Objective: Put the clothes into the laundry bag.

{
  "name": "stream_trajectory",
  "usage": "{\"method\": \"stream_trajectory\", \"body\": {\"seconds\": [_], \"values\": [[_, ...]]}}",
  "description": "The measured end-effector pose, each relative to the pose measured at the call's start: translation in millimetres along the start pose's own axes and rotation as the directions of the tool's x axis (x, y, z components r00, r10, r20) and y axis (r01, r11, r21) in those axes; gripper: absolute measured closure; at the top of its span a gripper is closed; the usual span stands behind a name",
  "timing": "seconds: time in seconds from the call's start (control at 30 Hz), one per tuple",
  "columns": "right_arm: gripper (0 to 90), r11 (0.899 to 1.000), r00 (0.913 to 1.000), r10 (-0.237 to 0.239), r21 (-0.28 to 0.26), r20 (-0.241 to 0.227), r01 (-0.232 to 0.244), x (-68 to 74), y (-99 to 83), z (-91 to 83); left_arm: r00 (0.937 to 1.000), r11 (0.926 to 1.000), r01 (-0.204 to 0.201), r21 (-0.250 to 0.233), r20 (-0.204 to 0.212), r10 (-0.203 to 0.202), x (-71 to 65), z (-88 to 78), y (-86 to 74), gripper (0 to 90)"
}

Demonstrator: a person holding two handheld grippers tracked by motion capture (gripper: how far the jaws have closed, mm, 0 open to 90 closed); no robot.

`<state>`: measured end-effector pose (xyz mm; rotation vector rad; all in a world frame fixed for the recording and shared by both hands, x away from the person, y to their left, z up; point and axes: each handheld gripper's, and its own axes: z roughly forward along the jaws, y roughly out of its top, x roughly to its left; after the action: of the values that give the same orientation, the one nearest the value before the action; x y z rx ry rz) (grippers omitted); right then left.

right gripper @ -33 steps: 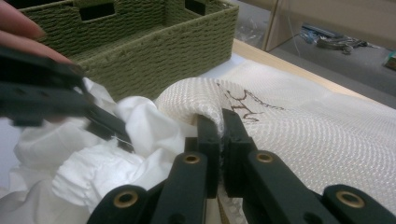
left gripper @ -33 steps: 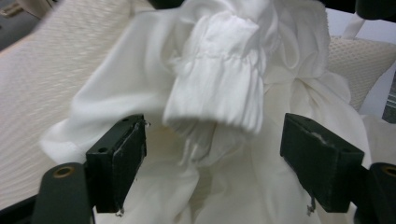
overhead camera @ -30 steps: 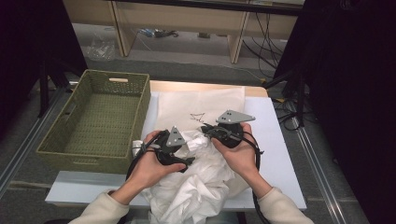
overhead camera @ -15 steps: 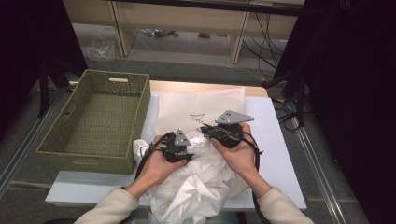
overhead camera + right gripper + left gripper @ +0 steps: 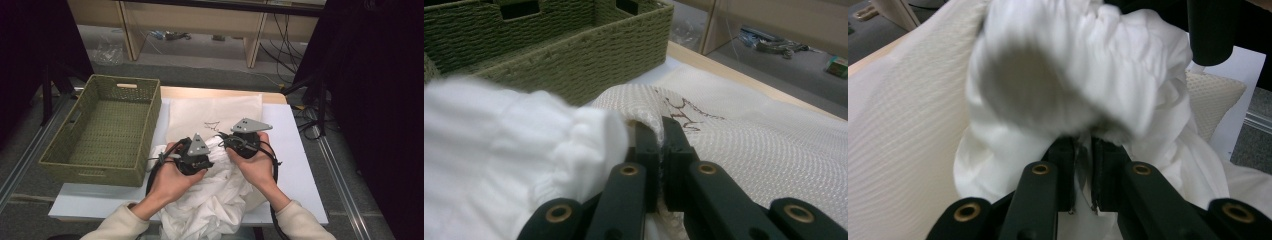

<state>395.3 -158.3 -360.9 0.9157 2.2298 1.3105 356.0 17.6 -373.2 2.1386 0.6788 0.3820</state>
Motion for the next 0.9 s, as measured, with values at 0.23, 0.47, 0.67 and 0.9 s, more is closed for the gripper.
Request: {"method": "stream_trajectory", "body": {"seconds": [0.23, 0.47, 0.67, 0.9], "values": [[89.0, 0.999, 0.9992, -0.035, 0.006, -0.018, 0.035, 1.8, 0.2, 0.5, 0.9961, 0.9965, 0.073, 0.040, -0.052, -0.071, 32.4, 49.5, -17.0, 80.7], [89.0, 1.000, 0.9995, -0.018, -0.009, -0.027, 0.018, -4.1, -0.2, 0.2, 0.9996, 0.9988, 0.014, 0.046, -0.025, -0.013, 26.7, 29.1, -16.8, 55.4], [88.9, 1.000, 0.9996, -0.019, -0.001, -0.020, 0.019, -4.7, 0.7, -0.8, 0.9999, 0.9999, -0.004, 0.012, -0.009, 0.004, 15.1, -11.1, -12.9, 40.4], [88.9, 1.000, 0.9997, -0.015, 0.003, -0.017, 0.015, -1.0, 1.4, -0.7, 0.9993, 0.9987, -0.010, -0.050, -0.037, 0.008, 14.0, -15.4, -5.3, 37.9]]}}
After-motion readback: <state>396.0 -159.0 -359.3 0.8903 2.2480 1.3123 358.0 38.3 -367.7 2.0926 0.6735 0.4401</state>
